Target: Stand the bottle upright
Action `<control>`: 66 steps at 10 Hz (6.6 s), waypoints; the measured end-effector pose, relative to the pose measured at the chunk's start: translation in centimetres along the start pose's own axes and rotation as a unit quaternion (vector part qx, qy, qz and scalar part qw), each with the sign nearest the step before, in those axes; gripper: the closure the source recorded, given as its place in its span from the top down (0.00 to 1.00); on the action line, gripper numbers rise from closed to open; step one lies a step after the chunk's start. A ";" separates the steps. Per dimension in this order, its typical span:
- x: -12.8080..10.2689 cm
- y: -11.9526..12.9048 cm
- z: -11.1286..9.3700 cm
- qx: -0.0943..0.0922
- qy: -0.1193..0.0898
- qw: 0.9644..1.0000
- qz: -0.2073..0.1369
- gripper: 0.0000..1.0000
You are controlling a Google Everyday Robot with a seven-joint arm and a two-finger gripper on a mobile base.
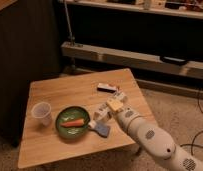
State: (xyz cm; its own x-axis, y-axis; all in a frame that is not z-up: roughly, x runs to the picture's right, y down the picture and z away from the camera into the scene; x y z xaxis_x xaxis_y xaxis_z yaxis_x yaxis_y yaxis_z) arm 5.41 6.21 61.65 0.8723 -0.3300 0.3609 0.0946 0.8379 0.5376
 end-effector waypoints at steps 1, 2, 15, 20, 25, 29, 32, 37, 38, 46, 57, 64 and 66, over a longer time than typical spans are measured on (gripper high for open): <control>0.8 0.4 0.4 0.003 0.009 0.998 0.058 0.00; 1.9 0.9 1.0 0.012 0.018 0.991 0.134 0.00; 5.4 6.6 6.4 0.129 0.035 0.905 0.403 0.00; 4.8 7.2 7.5 0.129 0.039 0.899 0.417 0.00; 5.2 7.4 7.5 0.128 0.047 0.889 0.436 0.00; 7.1 7.8 8.5 0.134 0.068 0.762 0.629 0.00; 8.5 8.6 9.1 0.136 0.084 0.658 0.736 0.00; 7.8 10.7 9.7 0.132 0.111 0.700 0.693 0.00; 7.6 11.3 9.8 0.135 0.112 0.700 0.692 0.00; 7.6 14.5 10.6 0.177 0.114 0.690 0.693 0.00; 8.5 15.9 10.8 0.188 0.132 0.678 0.698 0.51; 8.2 16.5 10.8 0.174 0.143 0.685 0.693 0.80; 8.3 16.6 10.5 0.171 0.144 0.685 0.694 0.80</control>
State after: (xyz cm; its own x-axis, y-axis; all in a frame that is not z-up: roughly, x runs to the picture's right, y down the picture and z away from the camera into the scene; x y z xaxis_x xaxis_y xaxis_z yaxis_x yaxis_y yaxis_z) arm 9.13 12.82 81.59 0.0720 0.8216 0.5655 -0.9958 0.0913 -0.0058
